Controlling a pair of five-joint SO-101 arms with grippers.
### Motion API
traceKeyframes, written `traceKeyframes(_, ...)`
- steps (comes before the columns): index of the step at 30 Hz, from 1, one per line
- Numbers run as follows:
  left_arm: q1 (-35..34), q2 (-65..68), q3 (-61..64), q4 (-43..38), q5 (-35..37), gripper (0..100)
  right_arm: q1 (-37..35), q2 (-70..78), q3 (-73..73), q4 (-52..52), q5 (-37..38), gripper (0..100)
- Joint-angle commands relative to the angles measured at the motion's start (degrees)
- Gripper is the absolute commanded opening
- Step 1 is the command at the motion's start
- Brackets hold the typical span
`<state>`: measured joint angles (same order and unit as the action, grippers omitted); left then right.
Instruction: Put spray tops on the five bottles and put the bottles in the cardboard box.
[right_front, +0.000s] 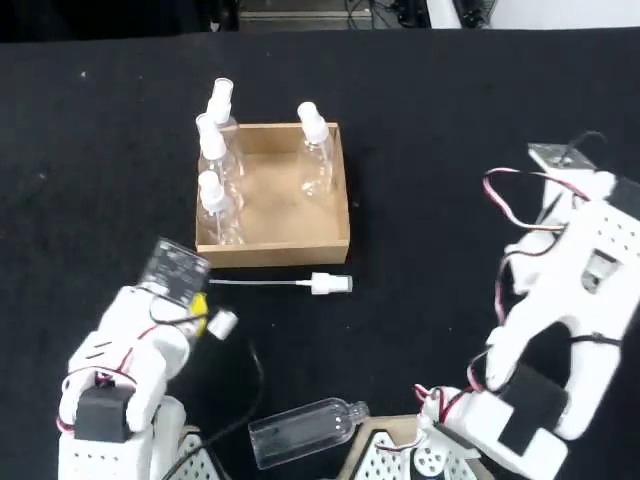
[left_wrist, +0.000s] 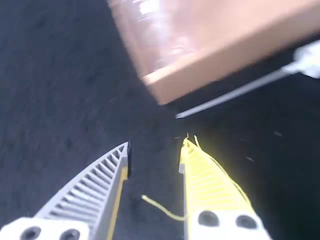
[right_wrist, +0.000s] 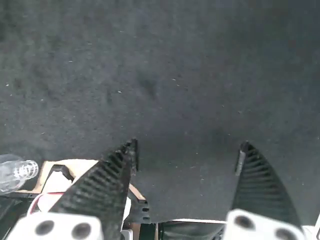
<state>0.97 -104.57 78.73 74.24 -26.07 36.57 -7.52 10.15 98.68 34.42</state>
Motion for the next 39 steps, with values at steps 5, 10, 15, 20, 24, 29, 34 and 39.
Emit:
traceKeyframes(5,14.02,9.93,-9.89,0.79,-4.22,17,7.74,5.58,-6.02,-3.25,0.09,28.5)
traceKeyframes(10,22.55,27.87,-22.11,1.32,-3.87,17,11.16,7.34,-6.11,-6.42,0.09,28.5)
traceKeyframes(15,33.71,43.16,-30.11,0.88,4.40,17,15.91,7.52,-6.20,-9.85,0.09,28.6)
traceKeyframes(20,47.87,55.38,-33.01,0.79,7.21,17,22.33,7.52,-5.76,-16.09,0.09,28.3)
traceKeyframes(24,55.25,62.24,-35.03,0.79,8.18,19,26.29,7.52,-6.11,-16.53,0.53,28.6)
traceKeyframes(29,60.88,66.11,-36.79,-1.05,16.09,28,27.52,7.52,-6.02,-16.53,4.04,28.6)
traceKeyframes(34,62.99,66.64,-32.31,-7.65,16.26,27,27.60,7.60,-5.76,-16.53,4.84,28.6)
traceKeyframes(39,62.99,66.73,-27.21,-10.46,16.35,28,27.52,7.60,-5.76,-16.53,5.01,28.6)
